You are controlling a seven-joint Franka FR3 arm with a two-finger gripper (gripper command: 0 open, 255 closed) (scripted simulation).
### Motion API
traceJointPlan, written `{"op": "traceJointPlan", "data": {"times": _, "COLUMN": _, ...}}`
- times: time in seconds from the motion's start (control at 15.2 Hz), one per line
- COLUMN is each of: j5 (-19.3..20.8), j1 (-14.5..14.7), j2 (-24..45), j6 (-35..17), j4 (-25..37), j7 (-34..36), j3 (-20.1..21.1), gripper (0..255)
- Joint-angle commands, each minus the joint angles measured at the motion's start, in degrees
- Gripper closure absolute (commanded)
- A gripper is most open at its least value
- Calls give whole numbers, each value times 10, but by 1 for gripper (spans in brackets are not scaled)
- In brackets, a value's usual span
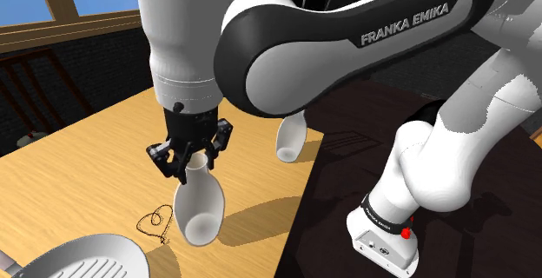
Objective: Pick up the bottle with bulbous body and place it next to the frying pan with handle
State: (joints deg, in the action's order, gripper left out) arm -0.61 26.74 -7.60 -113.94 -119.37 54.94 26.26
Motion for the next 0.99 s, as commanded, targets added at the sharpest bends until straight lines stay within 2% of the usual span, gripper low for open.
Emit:
{"op": "traceJointPlan", "data": {"times": 0.0, "j5": 4, "j1": 0, "j2": 8, "j6": -17, "j4": -9, "j7": 4, "j3": 2, "gripper": 255}}
{"op": "traceJointPlan", "data": {"times": 0.46, "j5": 12, "j1": 1, "j2": 25, "j6": -67, "j4": -44, "j7": 12, "j3": 5, "gripper": 255}}
{"op": "traceJointPlan", "data": {"times": 0.92, "j5": 12, "j1": 1, "j2": 25, "j6": -67, "j4": -44, "j7": 12, "j3": 5, "gripper": 255}}
